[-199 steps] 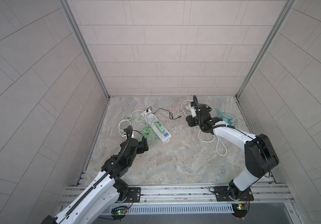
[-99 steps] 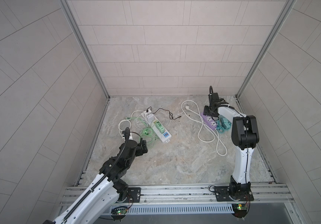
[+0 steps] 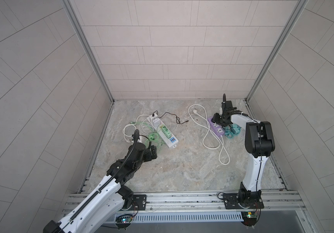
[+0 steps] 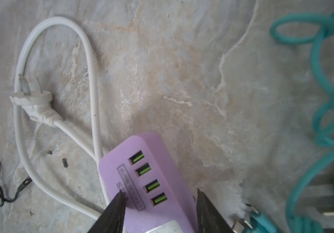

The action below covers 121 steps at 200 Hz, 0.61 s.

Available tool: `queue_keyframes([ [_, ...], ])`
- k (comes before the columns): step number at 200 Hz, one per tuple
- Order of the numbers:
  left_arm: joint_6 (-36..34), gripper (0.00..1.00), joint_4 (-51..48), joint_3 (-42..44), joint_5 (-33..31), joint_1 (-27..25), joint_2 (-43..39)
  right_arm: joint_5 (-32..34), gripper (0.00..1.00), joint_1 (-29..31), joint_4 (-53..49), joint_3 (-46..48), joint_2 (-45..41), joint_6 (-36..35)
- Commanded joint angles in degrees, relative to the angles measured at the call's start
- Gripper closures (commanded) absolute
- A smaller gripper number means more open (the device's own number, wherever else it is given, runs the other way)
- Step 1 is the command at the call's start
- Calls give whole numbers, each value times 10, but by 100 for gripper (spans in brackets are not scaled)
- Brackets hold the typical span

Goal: Insert the plug

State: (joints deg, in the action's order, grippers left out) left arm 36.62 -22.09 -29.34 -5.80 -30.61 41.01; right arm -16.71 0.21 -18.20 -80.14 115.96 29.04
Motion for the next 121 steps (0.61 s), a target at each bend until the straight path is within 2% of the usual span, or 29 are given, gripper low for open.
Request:
queue_keyframes([
  [1,-9,0,45,-26,51,2,25,-61,46,16,5,96,-8,41],
  [23,-21,0,74,-34,82,0,69,-93,46,45,75,173,-40,69],
  [61,-34,0,98,-61,119,-7,119,-73,46,100,115,239,-81,87],
  [121,-78,0,127,-94,142,-39,189,48,43,93,-1,235,-187,29],
])
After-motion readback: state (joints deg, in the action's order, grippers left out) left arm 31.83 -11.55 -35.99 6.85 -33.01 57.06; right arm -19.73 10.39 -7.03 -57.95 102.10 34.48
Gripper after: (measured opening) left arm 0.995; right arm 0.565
